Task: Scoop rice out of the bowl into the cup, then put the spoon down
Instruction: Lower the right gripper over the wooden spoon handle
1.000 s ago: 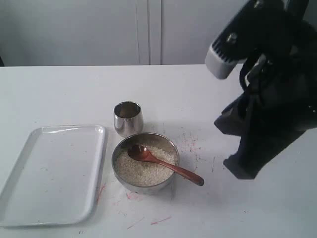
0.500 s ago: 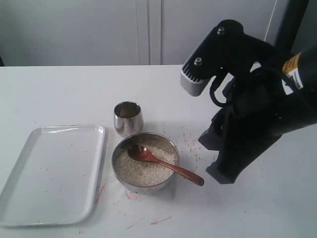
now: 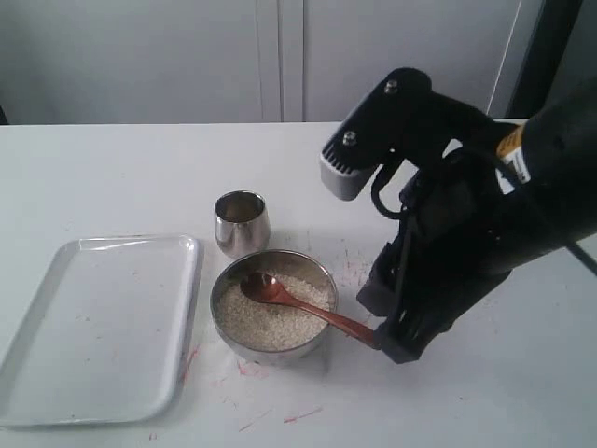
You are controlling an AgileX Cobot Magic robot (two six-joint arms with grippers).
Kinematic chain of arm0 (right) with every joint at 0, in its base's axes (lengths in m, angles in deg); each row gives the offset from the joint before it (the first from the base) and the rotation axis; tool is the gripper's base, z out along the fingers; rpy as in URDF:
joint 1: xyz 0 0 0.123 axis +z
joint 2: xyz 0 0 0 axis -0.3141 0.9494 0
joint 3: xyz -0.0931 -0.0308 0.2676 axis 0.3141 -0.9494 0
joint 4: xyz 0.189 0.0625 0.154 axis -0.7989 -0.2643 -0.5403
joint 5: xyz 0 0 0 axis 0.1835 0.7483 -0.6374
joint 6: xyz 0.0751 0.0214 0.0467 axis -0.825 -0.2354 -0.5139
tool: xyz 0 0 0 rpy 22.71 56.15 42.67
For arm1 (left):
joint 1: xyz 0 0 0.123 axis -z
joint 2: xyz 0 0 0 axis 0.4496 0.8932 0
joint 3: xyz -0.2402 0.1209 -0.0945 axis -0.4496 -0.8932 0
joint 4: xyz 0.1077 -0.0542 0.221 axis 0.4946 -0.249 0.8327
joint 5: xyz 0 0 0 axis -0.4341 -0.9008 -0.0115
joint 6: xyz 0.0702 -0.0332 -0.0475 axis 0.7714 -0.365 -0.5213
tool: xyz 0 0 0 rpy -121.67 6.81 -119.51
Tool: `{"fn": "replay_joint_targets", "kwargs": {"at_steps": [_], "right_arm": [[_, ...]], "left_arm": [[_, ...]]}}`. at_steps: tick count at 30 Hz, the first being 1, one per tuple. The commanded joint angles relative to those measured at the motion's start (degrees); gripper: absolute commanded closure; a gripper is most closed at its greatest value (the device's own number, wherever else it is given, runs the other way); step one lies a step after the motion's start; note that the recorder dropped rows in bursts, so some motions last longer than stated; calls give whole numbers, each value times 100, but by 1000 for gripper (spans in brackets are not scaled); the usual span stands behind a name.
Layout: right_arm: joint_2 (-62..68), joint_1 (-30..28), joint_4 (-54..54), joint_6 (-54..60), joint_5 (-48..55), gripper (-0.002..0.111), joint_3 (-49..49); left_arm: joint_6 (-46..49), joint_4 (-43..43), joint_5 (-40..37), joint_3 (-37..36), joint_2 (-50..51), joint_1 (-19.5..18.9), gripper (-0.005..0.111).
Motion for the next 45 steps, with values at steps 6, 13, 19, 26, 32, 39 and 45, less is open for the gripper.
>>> {"fn": "replay_joint_targets", "kwargs": {"at_steps": [6, 13, 19, 26, 32, 39, 45], "right_arm": [[95, 6, -141, -114, 116, 54, 53], [95, 6, -779, -101, 29, 53, 218], [122, 6, -1051, -101, -107, 52, 272], [153, 6, -1197, -101, -256, 52, 272], [491, 6, -1179, -70, -284, 52, 272], [787, 6, -1102, -59, -100, 48, 272], [912, 6, -895, -59, 387, 48, 272]], "left_arm": [[-12, -22, 27, 19, -24, 38, 92], [-12, -22, 27, 19, -24, 38, 92], [-12, -22, 27, 19, -24, 38, 92], [-12, -22, 27, 19, -24, 38, 92], [-12, -22, 27, 19, -24, 38, 92], [-12, -22, 27, 19, -24, 38, 92], [-12, -22, 27, 19, -24, 38, 92]]}}
